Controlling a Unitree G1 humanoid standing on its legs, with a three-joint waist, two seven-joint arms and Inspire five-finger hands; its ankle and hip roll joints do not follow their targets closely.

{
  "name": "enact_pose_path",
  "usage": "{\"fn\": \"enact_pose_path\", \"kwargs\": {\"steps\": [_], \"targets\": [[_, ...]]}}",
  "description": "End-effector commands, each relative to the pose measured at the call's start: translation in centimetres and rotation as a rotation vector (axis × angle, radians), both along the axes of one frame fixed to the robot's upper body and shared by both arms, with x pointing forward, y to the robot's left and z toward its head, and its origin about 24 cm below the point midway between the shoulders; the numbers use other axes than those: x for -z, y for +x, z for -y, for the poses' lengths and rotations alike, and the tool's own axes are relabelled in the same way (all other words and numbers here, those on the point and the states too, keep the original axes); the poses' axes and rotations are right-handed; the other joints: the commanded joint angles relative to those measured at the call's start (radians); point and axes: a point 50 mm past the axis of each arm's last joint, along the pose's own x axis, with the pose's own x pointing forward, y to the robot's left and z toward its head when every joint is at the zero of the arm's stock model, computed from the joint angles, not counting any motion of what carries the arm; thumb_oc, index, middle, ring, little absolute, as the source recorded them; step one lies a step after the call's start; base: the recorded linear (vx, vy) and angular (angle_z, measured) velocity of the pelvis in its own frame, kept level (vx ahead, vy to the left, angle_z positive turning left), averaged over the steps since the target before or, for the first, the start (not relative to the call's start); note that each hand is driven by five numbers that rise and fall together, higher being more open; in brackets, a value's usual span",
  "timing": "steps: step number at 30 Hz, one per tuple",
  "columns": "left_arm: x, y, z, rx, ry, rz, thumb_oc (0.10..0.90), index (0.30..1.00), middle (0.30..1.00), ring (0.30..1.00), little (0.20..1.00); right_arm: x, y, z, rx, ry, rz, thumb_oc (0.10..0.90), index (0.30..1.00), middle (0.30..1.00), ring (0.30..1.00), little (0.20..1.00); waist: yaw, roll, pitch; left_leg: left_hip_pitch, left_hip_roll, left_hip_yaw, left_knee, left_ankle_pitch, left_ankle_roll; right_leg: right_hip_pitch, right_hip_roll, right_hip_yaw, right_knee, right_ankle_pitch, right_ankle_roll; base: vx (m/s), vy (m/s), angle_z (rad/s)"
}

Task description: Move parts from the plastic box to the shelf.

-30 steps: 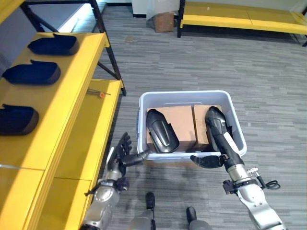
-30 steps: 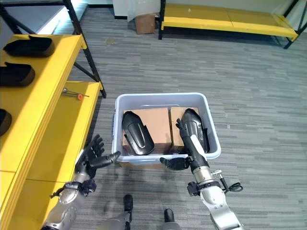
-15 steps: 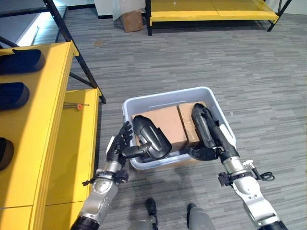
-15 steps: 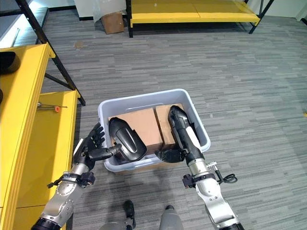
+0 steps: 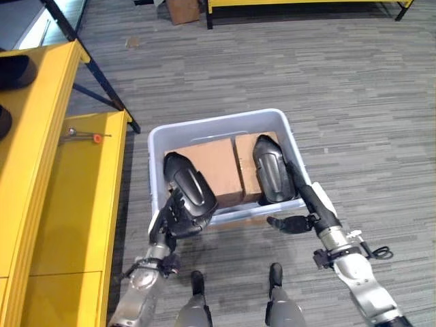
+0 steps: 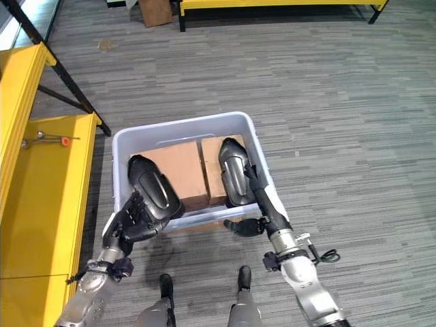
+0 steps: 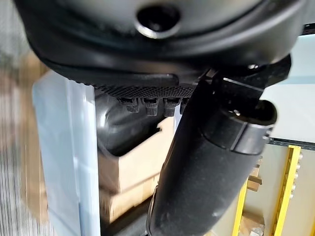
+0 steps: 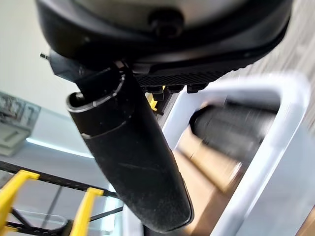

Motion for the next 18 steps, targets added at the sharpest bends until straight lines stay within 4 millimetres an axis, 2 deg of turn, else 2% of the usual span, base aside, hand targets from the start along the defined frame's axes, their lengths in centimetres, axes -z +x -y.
{"fn": "enact_pose_path", "kwargs": {"steps": [1, 5, 6, 7, 9, 12, 18], "targets": [[-7.2, 2.8, -0.7, 0.042, 0.045, 0.347, 0.9, 1.0, 1.0, 1.0, 1.0, -7.0, 0.9, -2.0, -0.082, 0.034, 0.374, 0.9, 1.0, 1.0, 1.0, 1.0, -0.005, -0.055, -0.024, 0.009, 0.038, -0.007, 0.037, -0.043, -0.042, -0.041, -0.113, 0.003, 0.106, -0.047, 0.048, -0.03, -0.14, -0.05], [-7.9, 2.9, 0.4, 0.101, 0.036, 0.378, 0.9, 1.0, 1.0, 1.0, 1.0, -9.4, 1.7, -2.3, -0.088, -0.007, 0.485, 0.9, 1.0, 1.0, 1.0, 1.0, 0.005, -0.044, 0.003, 0.003, 0.069, 0.003, -0.013, -0.002, -0.053, -0.083, -0.085, 0.005, 0.131, -0.065, 0.042, -0.05, -0.146, -0.02], [-8.0, 2.9, 0.4, 0.1, 0.036, 0.379, 0.9, 1.0, 1.0, 1.0, 1.0, -9.5, 1.8, -2.4, -0.088, -0.008, 0.486, 0.9, 1.0, 1.0, 1.0, 1.0, 0.006, -0.043, 0.002, 0.003, 0.07, 0.005, -0.016, 0.0, -0.054, -0.086, -0.084, 0.006, 0.133, -0.065, 0.041, -0.05, -0.124, -0.06], [-8.3, 2.9, 0.7, 0.119, 0.031, 0.391, 0.9, 1.0, 1.0, 1.0, 1.0, -10.7, 2.3, -2.5, -0.083, -0.035, 0.54, 0.9, 1.0, 1.0, 1.0, 1.0, 0.015, -0.039, 0.016, -0.005, 0.076, 0.005, -0.029, 0.012, -0.056, -0.106, -0.076, 0.007, 0.137, -0.066, 0.04, -0.06, -0.093, 0.0], [-8.4, 2.9, 0.8, 0.121, 0.023, 0.398, 0.9, 1.0, 1.0, 1.0, 1.0, -11.3, 2.7, -2.7, -0.079, -0.04, 0.564, 0.9, 1.0, 1.0, 1.0, 1.0, 0.019, -0.034, 0.022, -0.01, 0.08, 0.009, -0.037, 0.019, -0.058, -0.122, -0.073, 0.01, 0.144, -0.067, 0.039, -0.04, -0.079, -0.04], [-8.9, 3.0, 1.1, 0.138, 0.014, 0.415, 0.9, 1.0, 1.0, 1.0, 1.0, -13.7, 4.1, -3.1, -0.057, -0.059, 0.646, 0.9, 1.0, 1.0, 1.0, 1.0, 0.042, -0.02, 0.045, -0.027, 0.084, 0.016, -0.059, 0.036, -0.061, -0.168, -0.069, 0.016, 0.161, -0.061, 0.039, -0.03, -0.06, -0.01], [-9.4, 3.4, 1.2, 0.138, 0.003, 0.427, 0.9, 1.0, 1.0, 1.0, 1.0, -14.9, 6.5, -3.5, -0.039, -0.004, 0.622, 0.9, 1.0, 1.0, 1.0, 1.0, 0.065, -0.009, 0.078, -0.05, 0.073, 0.022, -0.066, 0.041, -0.063, -0.213, -0.081, 0.023, 0.174, -0.048, 0.041, -0.01, 0.004, 0.08]]}}
